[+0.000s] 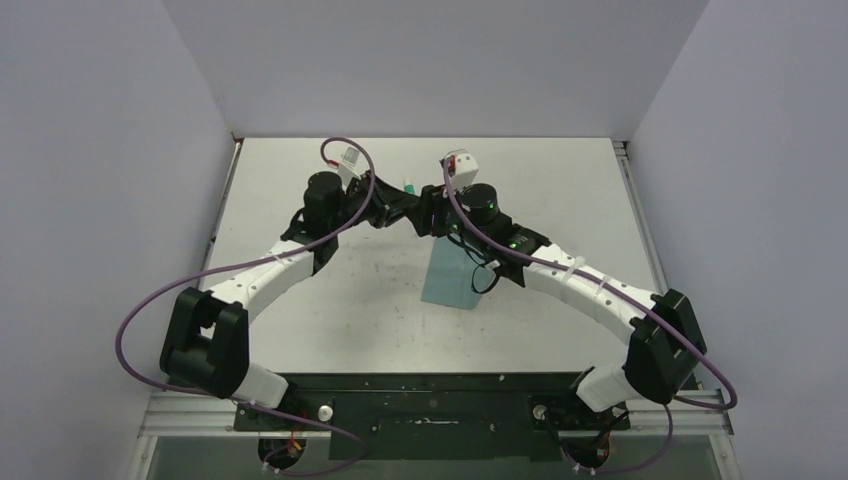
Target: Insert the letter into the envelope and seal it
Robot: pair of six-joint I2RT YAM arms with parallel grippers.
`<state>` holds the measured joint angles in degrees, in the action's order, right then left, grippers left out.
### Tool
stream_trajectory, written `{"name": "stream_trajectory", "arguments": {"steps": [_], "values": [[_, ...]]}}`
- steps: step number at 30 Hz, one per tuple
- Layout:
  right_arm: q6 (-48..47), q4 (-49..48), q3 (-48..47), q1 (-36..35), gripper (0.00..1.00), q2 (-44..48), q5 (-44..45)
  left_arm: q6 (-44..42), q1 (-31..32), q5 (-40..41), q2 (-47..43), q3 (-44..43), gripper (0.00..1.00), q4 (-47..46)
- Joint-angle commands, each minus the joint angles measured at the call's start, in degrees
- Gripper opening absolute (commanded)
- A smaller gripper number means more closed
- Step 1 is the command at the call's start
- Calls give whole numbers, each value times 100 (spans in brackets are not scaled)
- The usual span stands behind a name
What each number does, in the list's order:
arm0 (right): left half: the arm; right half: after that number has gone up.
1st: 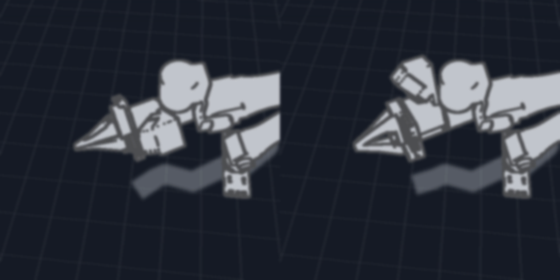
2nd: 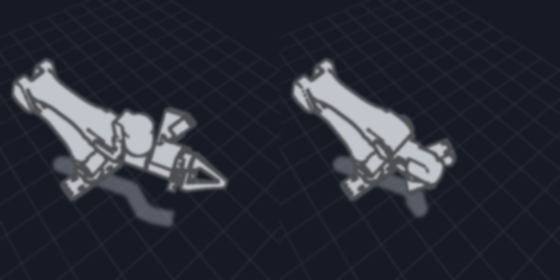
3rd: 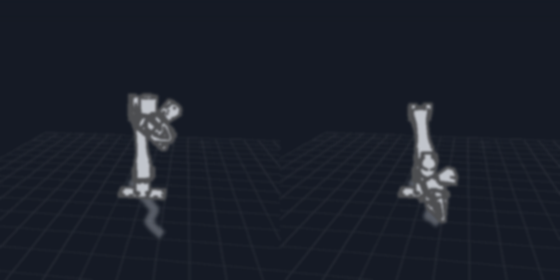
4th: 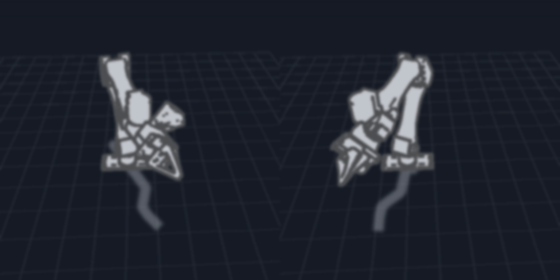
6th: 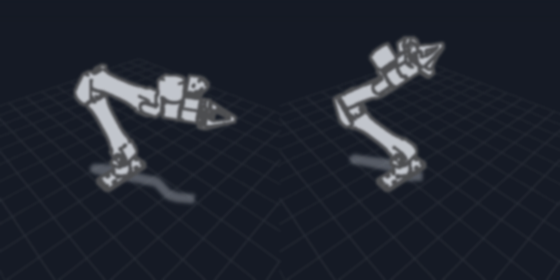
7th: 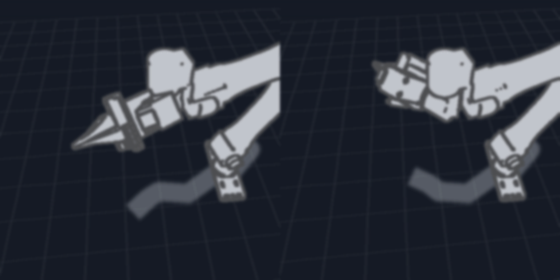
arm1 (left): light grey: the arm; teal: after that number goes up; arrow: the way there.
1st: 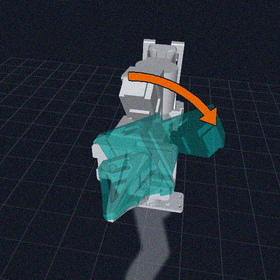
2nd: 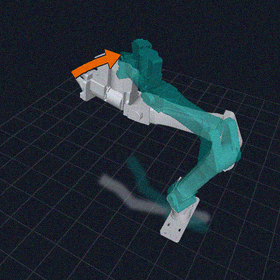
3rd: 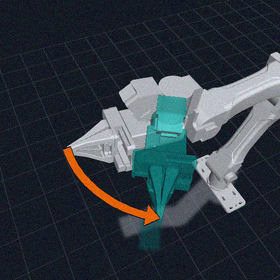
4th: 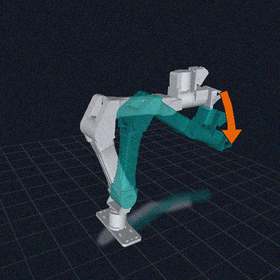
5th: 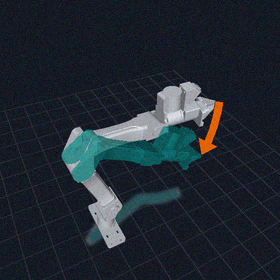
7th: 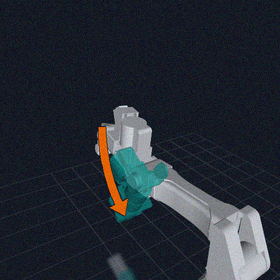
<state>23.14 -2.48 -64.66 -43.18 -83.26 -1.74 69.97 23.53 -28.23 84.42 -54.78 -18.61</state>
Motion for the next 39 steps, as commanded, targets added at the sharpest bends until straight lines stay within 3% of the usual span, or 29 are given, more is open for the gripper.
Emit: {"name": "stream_trajectory", "arguments": {"steps": [1,9,14,18,25,29,32,36,39], "values": [[-102,-705,-46,20,46,-113,37,216,22,-157,-218,-264,0,-88],[-184,-811,6,20,17,-147,46,268,-30,-260,-319,-92,2,-83],[-331,-780,124,35,6,30,-423,271,-144,-166,-431,-8,28,-220],[-469,-836,249,36,5,185,-907,248,-207,-105,-447,21,43,-332],[-460,-863,275,37,5,227,-1061,121,-200,25,-369,100,47,-285],[-460,-810,238,31,5,212,-1169,-139,-195,186,-417,105,43,-44],[-406,-807,239,42,5,251,-1274,-429,-176,272,-453,15,32,229],[-128,-792,171,148,5,258,-1531,-606,-173,249,-467,19,0,237],[684,-1119,236,541,5,273,-2197,-650,-173,206,-552,25,0,56]]}}
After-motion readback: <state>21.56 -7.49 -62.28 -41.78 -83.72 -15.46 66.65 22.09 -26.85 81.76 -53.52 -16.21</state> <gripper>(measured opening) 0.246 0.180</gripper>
